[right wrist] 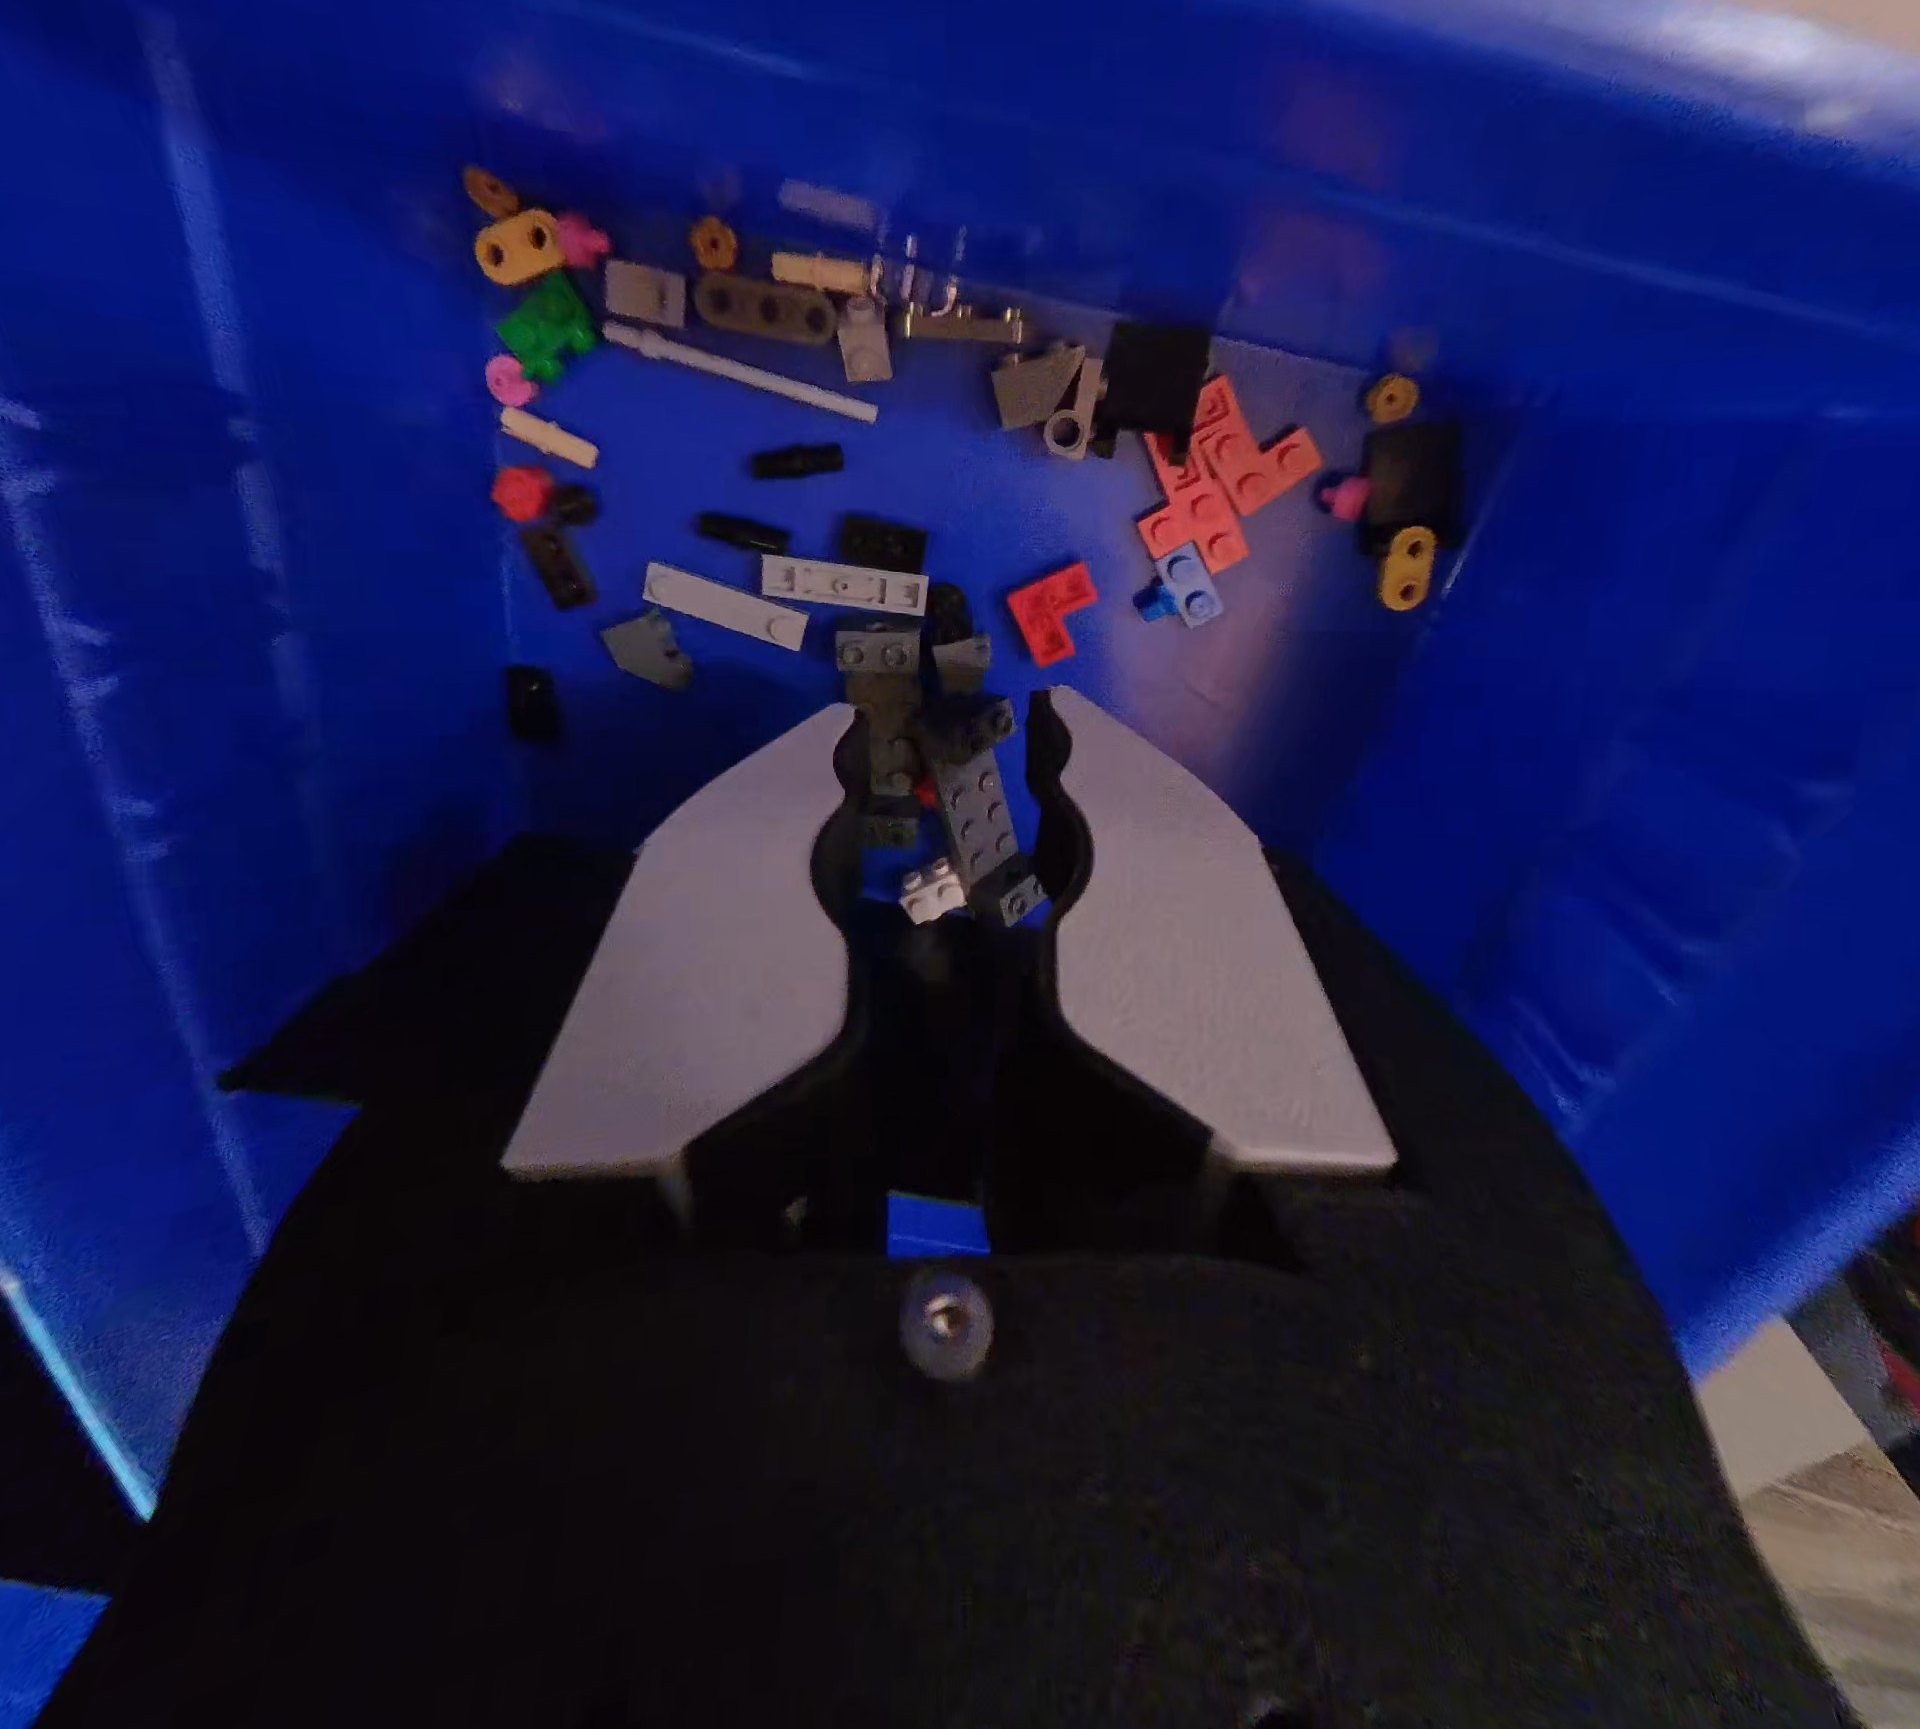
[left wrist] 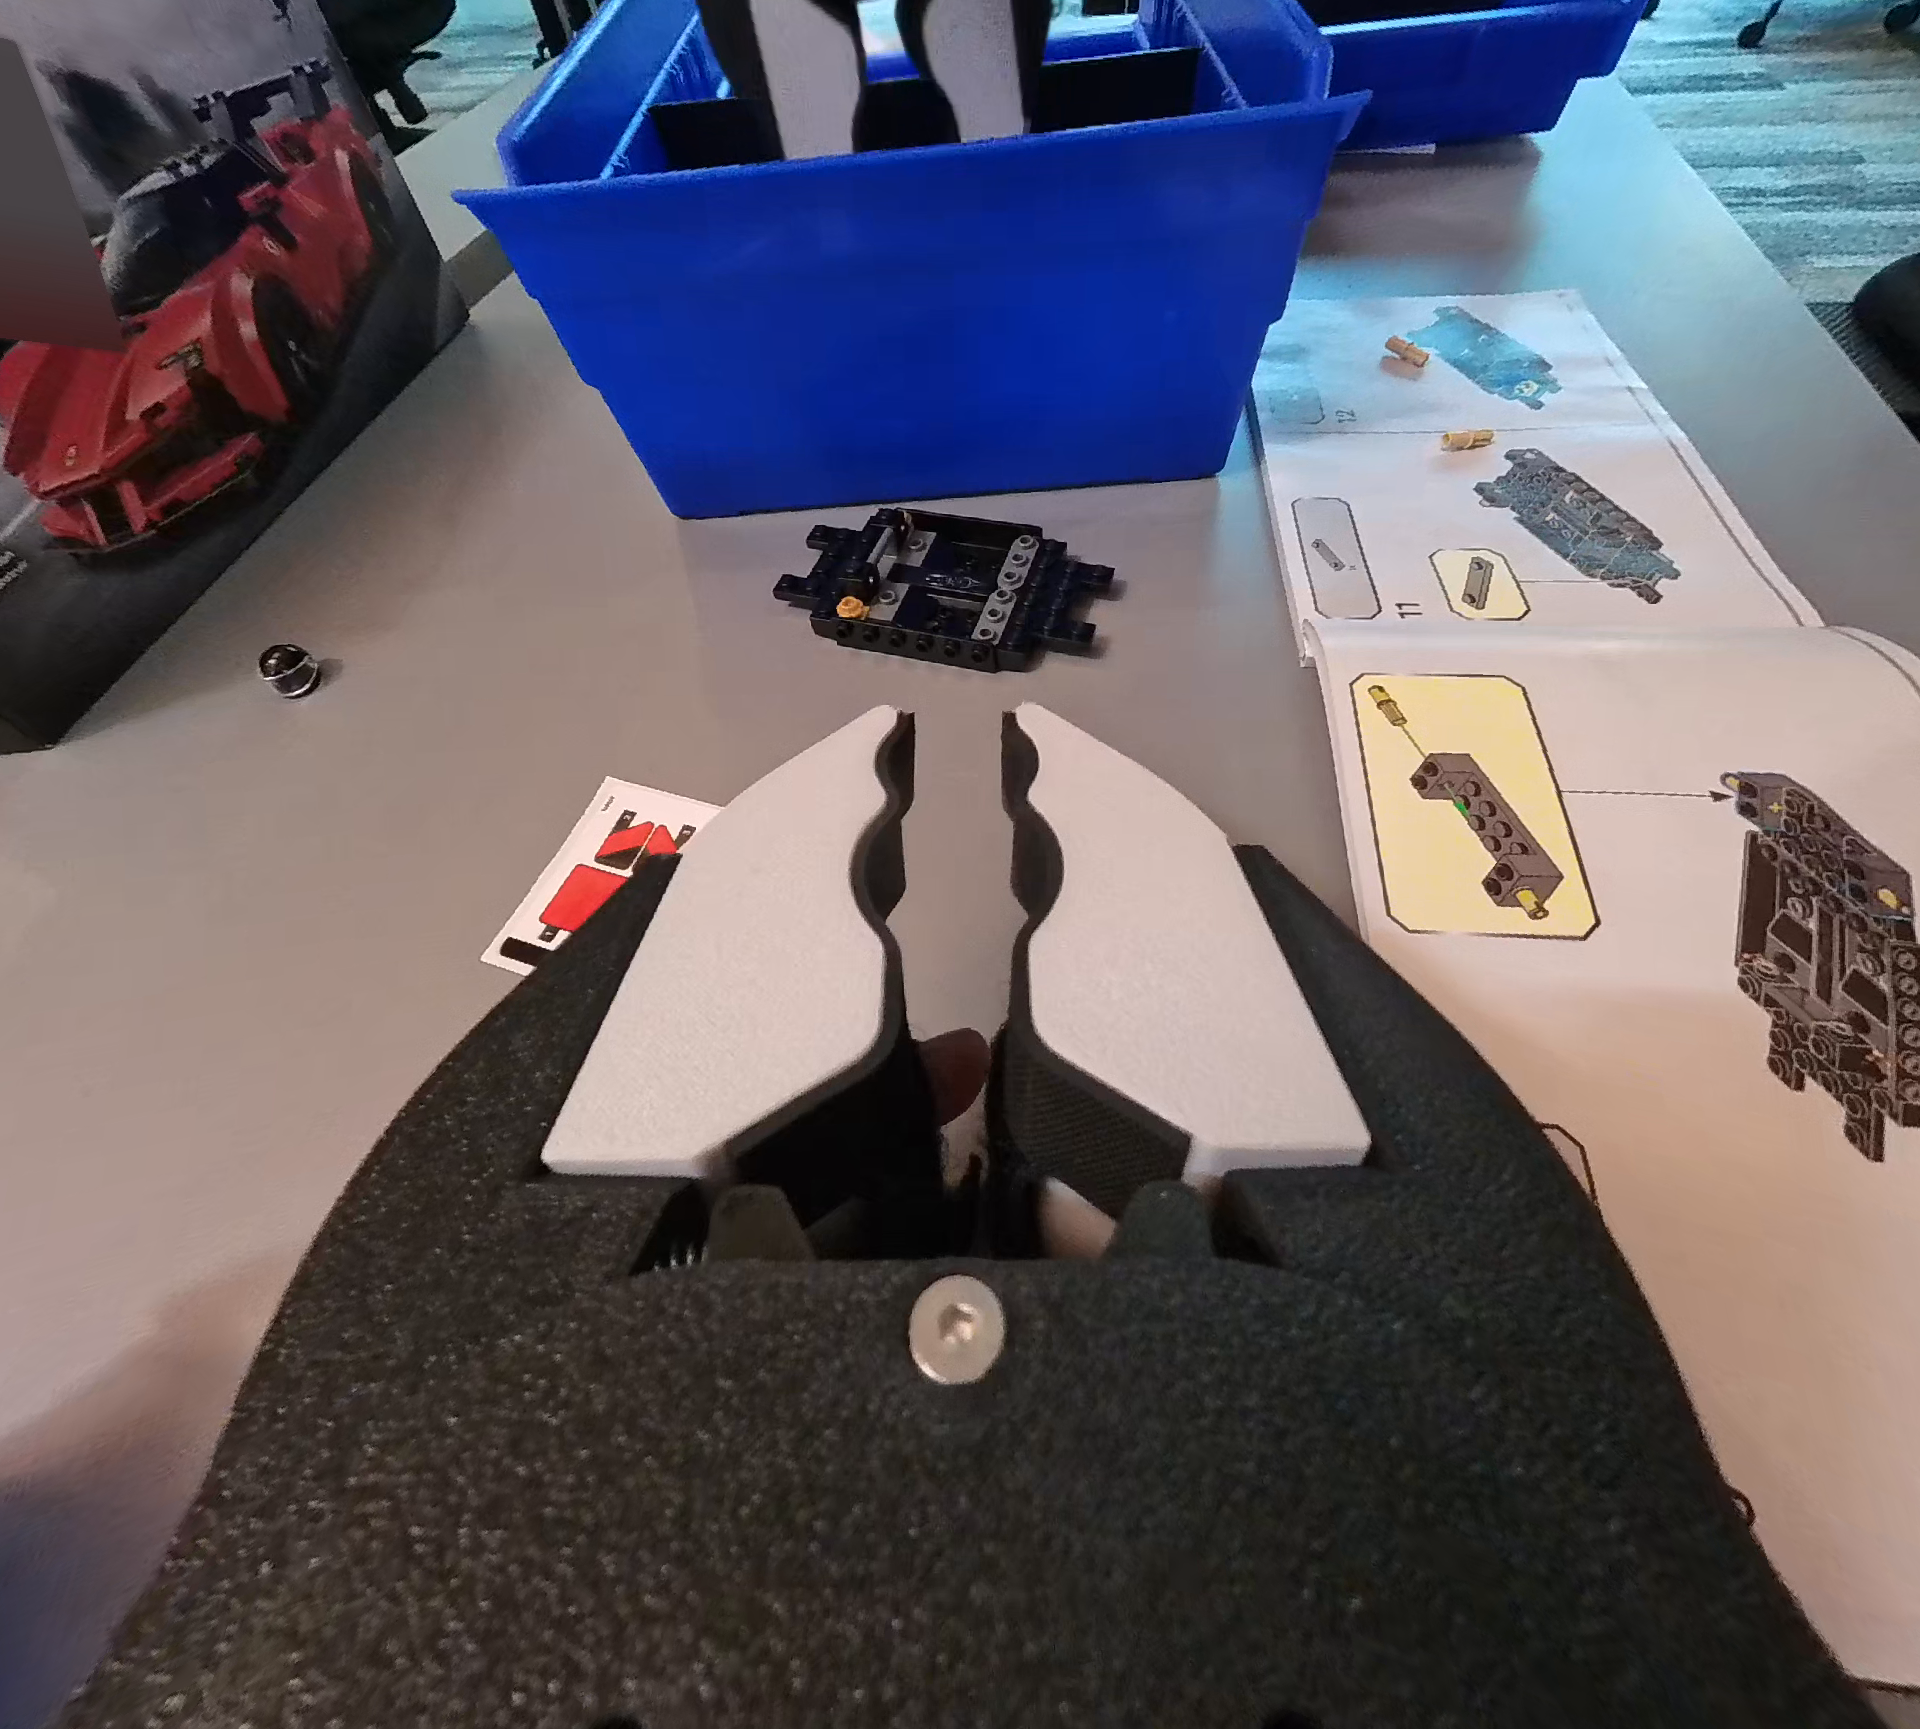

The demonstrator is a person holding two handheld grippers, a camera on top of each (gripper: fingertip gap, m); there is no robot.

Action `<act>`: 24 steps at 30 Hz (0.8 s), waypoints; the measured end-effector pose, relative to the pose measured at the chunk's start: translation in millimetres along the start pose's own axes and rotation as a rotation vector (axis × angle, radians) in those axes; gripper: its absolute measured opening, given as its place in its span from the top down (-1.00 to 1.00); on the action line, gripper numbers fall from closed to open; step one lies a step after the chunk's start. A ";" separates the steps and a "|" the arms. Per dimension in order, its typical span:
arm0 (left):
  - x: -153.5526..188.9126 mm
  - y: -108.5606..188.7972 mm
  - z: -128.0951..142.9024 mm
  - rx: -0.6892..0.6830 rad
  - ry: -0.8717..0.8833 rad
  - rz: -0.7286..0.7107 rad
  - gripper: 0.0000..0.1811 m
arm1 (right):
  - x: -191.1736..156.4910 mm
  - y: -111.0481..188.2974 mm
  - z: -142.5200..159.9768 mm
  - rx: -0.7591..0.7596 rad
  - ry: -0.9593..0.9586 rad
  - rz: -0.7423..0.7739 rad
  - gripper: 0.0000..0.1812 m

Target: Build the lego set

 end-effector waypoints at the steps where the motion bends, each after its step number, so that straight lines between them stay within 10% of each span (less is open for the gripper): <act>1: -0.2 0.1 -0.1 0.001 0.001 0.000 0.83 | 0.5 -4.1 2.2 -0.023 0.005 -0.018 0.67; 12: -0.3 -1.2 0.7 -0.010 0.000 0.001 0.83 | 1.5 27.3 -2.4 0.050 -0.021 0.165 0.77; 19: -2.2 0.2 -0.2 0.004 0.015 -0.004 0.83 | -73.1 111.7 -94.3 0.466 0.094 0.497 0.77; 24: -2.4 0.1 -0.2 0.004 0.012 -0.011 0.83 | -136.4 97.1 -159.9 0.572 0.202 0.528 0.78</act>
Point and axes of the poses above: each gripper's, where its closed fingertips meet, y back along the fingers, z out of its underside, x = y × z across the jaws, the point moved 5 cm from there along y, back along the fingers, and after that the axes turned 2 degrees about z, right-handed, at the moved point
